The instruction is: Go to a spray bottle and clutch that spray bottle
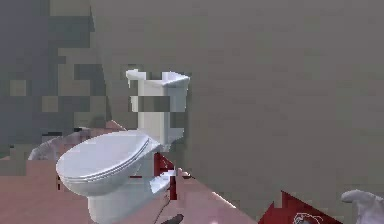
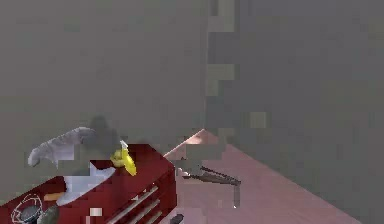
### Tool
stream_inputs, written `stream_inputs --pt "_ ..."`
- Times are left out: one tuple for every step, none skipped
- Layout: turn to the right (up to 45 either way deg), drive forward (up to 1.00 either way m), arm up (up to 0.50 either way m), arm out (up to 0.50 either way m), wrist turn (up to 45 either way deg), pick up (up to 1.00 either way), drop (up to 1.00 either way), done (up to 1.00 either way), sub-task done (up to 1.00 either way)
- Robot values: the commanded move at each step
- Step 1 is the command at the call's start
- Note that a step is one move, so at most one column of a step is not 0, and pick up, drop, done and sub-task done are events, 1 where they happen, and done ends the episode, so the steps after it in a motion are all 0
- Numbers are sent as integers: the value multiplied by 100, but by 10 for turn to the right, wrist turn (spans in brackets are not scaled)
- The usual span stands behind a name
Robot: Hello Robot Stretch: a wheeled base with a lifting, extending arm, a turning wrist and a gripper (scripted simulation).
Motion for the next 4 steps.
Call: stream_inputs --pt "-180 0 0 0 0 0 0 0 0" --pt "450 0 0 0 0 0 0 0 0" --pt "360 0 0 0 0 0 0 0 0" --pt "0 40 0 0 0 0 0 0 0"
